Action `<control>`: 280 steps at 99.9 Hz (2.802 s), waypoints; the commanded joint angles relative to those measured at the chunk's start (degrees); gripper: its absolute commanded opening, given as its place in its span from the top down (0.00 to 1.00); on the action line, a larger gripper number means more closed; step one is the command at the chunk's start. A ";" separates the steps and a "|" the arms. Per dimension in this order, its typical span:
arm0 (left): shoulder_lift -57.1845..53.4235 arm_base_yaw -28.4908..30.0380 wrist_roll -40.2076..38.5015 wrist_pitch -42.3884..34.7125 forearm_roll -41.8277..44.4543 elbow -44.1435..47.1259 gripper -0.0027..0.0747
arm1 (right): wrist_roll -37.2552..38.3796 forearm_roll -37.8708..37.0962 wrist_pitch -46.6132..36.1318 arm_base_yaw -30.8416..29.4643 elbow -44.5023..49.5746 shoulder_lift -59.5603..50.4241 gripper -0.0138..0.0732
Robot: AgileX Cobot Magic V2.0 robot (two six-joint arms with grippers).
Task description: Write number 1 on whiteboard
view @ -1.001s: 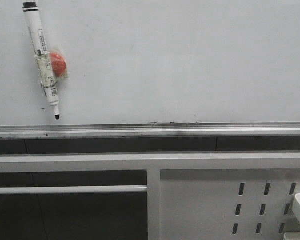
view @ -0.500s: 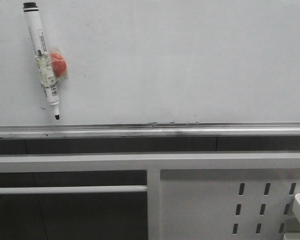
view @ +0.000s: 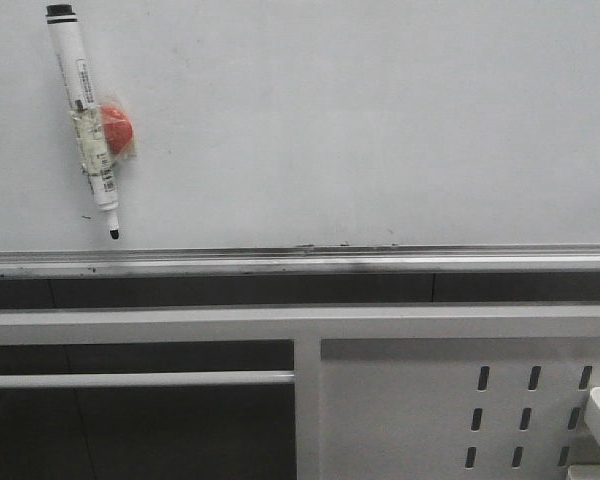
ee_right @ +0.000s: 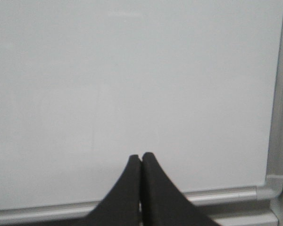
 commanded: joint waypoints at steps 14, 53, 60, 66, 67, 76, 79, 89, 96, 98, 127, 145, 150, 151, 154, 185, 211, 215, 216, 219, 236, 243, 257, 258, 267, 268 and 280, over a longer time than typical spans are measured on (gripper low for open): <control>-1.25 -0.02 -0.31 -5.50 0.07 2.07 0.99 | -0.06 1.36 -9.27 -0.36 0.78 -1.36 0.92; 6.16 -0.02 -0.27 2.39 -8.05 -11.84 0.99 | 3.93 7.02 14.69 -0.36 -13.43 4.19 0.92; 11.01 -0.02 -0.27 1.28 -9.14 -15.76 0.99 | 3.93 7.25 23.14 -0.14 -18.31 8.49 0.92; 14.82 -0.15 -0.27 -2.89 -10.25 -18.47 0.99 | 3.93 7.25 22.70 1.77 -20.78 10.40 0.92; 15.21 -0.15 -0.27 -3.47 -10.28 -18.70 0.99 | 3.93 7.25 21.95 1.95 -20.93 10.56 0.92; 19.48 -0.15 -0.27 -12.37 -10.93 -20.11 0.99 | 3.93 7.25 15.79 3.16 -21.59 11.57 0.92; 20.40 -0.15 -0.27 -15.72 -10.93 -20.11 0.99 | 3.93 7.43 14.24 3.28 -21.59 11.71 0.92; 22.23 -0.15 -0.27 -19.89 -10.93 -20.11 0.99 | 3.93 8.33 10.56 3.28 -21.48 11.75 0.92; 23.11 -0.15 -0.27 -20.12 -10.93 -20.11 0.99 | 3.93 8.33 10.69 3.28 -21.48 11.75 0.92; 23.47 -0.15 -0.27 -20.12 -10.76 -20.11 0.99 | 3.93 8.33 11.17 3.28 -21.48 11.84 0.92; 26.91 -4.26 -0.27 -22.25 -5.72 -20.11 0.57 | 3.93 8.43 20.30 3.28 -21.38 14.52 0.92; 28.77 -4.66 -0.27 -25.56 -5.98 -20.11 0.57 | 3.93 11.54 21.88 3.28 -20.23 15.13 0.92; 29.02 -4.66 -0.27 -24.04 -5.33 -20.11 0.58 | 3.93 12.85 22.39 3.52 -20.23 15.13 0.92; 29.14 -4.78 -0.27 -23.74 -5.33 -20.11 0.58 | 3.93 12.91 22.39 3.51 -20.23 15.13 0.92; 29.12 -4.90 -0.27 -22.31 -5.33 -20.11 0.58 | 3.93 12.96 22.53 3.75 -20.23 15.13 0.92; 29.12 -17.62 -2.29 -19.13 -5.33 -14.47 0.58 | -3.47 13.19 26.21 8.87 -22.41 15.13 0.92; 29.25 -27.36 -2.29 -27.20 -9.27 -6.93 0.58 | -3.47 13.52 25.74 14.02 -22.41 15.13 0.92; 29.49 -28.09 -2.38 -27.30 -10.83 -6.40 0.58 | -3.47 13.52 25.85 14.63 -22.41 15.13 0.92; 29.61 -28.20 -2.38 -27.45 -11.08 -6.23 0.58 | -3.47 13.52 25.85 14.68 -22.41 15.13 0.92; 29.92 -28.59 -2.71 -27.74 -11.47 -5.75 0.58 | -3.47 13.52 25.98 14.97 -22.41 15.13 0.92; 33.15 -31.22 -2.71 -31.28 -11.11 -5.44 0.58 | -3.47 14.01 26.09 15.58 -22.41 15.13 0.92; 35.60 -32.53 -2.71 -33.00 -11.11 -5.44 0.58 | -3.47 14.05 26.09 15.58 -22.57 15.13 0.92; 42.51 -36.34 -3.27 -41.76 -10.63 -5.44 0.58 | -3.47 14.05 26.41 15.58 -22.66 15.13 0.92; 43.33 -36.58 -3.27 -42.42 -10.63 -5.44 0.58 | -3.47 14.05 26.49 15.58 -22.66 15.13 0.92; 49.09 -39.83 -3.40 -50.02 -10.90 -5.44 0.58 | -3.47 14.05 27.31 15.58 -22.79 15.13 0.92; 50.20 -40.07 -3.40 -50.96 -10.92 -5.44 0.58 | -3.47 14.05 27.39 15.58 -22.79 15.13 0.92; 60.45 -44.14 -4.84 -60.79 -12.25 -5.44 0.58 | -3.47 14.26 27.73 15.58 -22.79 15.13 0.92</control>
